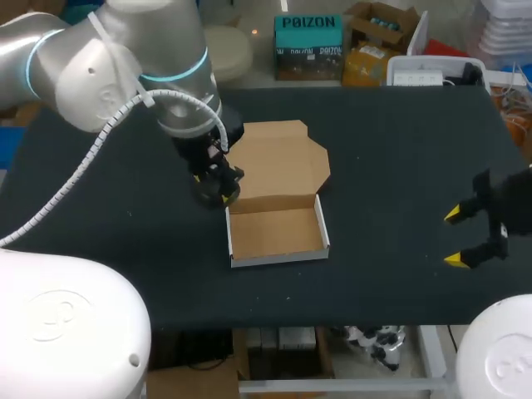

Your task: Assemble the packaging by folding the flat box into shape, placing the metal phone stand inside, and closing the box properly

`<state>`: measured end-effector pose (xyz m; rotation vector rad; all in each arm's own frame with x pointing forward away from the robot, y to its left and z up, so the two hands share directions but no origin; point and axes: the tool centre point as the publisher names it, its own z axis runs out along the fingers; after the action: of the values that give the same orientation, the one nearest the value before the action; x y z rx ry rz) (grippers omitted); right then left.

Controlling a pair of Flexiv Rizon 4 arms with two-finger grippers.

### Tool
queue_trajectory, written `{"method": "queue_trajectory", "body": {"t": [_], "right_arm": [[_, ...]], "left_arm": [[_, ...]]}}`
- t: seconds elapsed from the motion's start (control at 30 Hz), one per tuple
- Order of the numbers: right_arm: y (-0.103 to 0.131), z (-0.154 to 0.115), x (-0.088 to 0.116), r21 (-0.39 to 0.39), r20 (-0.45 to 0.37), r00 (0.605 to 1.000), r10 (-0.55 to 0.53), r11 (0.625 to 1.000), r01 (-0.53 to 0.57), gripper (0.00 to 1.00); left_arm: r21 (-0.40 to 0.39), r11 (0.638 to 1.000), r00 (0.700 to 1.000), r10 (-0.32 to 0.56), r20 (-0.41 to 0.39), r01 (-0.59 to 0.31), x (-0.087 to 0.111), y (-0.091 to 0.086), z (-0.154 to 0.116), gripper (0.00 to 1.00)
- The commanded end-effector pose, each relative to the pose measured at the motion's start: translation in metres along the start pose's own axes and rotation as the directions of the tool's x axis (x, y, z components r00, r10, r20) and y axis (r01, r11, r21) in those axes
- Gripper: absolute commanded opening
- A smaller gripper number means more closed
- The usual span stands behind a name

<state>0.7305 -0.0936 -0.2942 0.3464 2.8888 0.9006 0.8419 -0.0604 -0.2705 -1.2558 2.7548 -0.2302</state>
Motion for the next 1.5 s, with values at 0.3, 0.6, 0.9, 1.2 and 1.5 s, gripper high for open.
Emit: {"method": "queue_trajectory", "body": {"t": [0.3,0.6,0.9,1.2,1.5], "right_arm": [[0.000,-0.002,0.000,-0.003,-0.002,1.000,0.000,1.000,0.000,1.00],[0.000,-0.002,0.000,-0.003,-0.002,1.000,0.000,1.000,0.000,1.00],[0.000,-0.002,0.000,-0.003,-0.002,1.000,0.000,1.000,0.000,1.00],[0.000,-0.002,0.000,-0.003,-0.002,1.000,0.000,1.000,0.000,1.00],[0.000,-0.002,0.000,-0.003,-0.002,1.000,0.000,1.000,0.000,1.00]], "left_arm": [[-0.021,0.999,0.999,0.035,0.027,-0.034,0.031,-0.021,0.015,0.00],[-0.032,0.998,0.999,0.050,-0.007,-0.050,0.045,-0.040,0.035,0.00],[-0.040,0.997,0.998,0.058,-0.035,-0.059,0.054,-0.047,0.053,0.00],[-0.051,0.996,0.996,0.077,-0.050,-0.079,0.066,-0.051,0.072,0.00],[-0.064,0.994,0.995,0.082,-0.063,-0.086,0.073,-0.053,0.092,0.00]]}}
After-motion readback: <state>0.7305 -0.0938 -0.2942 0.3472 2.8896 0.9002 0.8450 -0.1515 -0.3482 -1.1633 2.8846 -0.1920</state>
